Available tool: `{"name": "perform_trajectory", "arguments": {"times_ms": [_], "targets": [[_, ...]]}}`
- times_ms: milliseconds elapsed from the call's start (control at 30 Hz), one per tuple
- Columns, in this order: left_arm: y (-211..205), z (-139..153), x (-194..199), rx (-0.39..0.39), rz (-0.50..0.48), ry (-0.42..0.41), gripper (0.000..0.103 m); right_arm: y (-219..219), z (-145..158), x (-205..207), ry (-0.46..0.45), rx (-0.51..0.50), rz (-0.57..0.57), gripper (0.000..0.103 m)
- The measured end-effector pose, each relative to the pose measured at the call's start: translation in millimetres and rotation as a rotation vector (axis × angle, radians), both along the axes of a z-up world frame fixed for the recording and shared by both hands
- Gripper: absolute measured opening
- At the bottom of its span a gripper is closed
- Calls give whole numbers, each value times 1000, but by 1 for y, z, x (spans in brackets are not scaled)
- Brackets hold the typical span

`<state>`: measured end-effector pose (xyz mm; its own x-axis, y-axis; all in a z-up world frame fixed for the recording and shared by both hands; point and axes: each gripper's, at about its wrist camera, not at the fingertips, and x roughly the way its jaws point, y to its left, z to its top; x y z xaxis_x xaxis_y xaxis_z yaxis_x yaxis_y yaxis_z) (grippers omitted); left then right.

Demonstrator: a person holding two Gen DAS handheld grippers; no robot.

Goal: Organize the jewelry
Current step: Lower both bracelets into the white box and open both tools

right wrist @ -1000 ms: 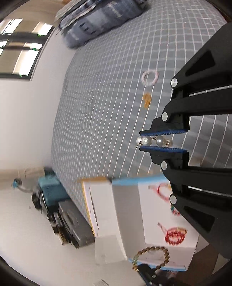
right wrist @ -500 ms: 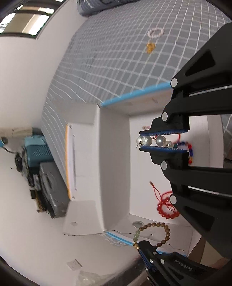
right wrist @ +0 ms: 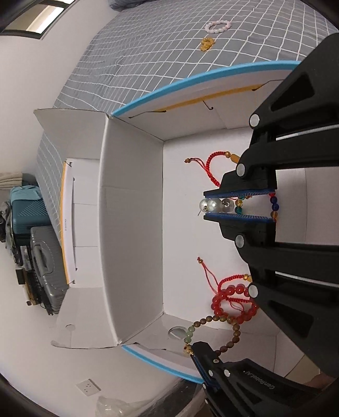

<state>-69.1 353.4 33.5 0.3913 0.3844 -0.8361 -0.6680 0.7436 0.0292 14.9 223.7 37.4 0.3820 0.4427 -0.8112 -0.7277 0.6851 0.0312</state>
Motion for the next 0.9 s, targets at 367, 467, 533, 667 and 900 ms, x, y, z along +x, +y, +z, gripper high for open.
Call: {"name": "perform_trajectory", "arguments": {"times_ms": [367, 467, 533, 667, 900], "targets": [[3, -11, 6, -15, -2, 32, 10, 6, -14, 4, 24, -39, -23, 25], [3, -8, 5, -9, -6, 26, 31, 4, -9, 4, 18, -21, -33, 42], [1, -1, 1, 15, 2, 6, 50, 2, -2, 1, -3, -14, -36, 51], [-2, 11, -1, 42, -3, -9, 64, -7, 19, -4, -66, 17, -66, 74], [-18, 28, 0, 91, -26, -40, 83, -32, 47, 4, -192, 38, -149, 95]]}}
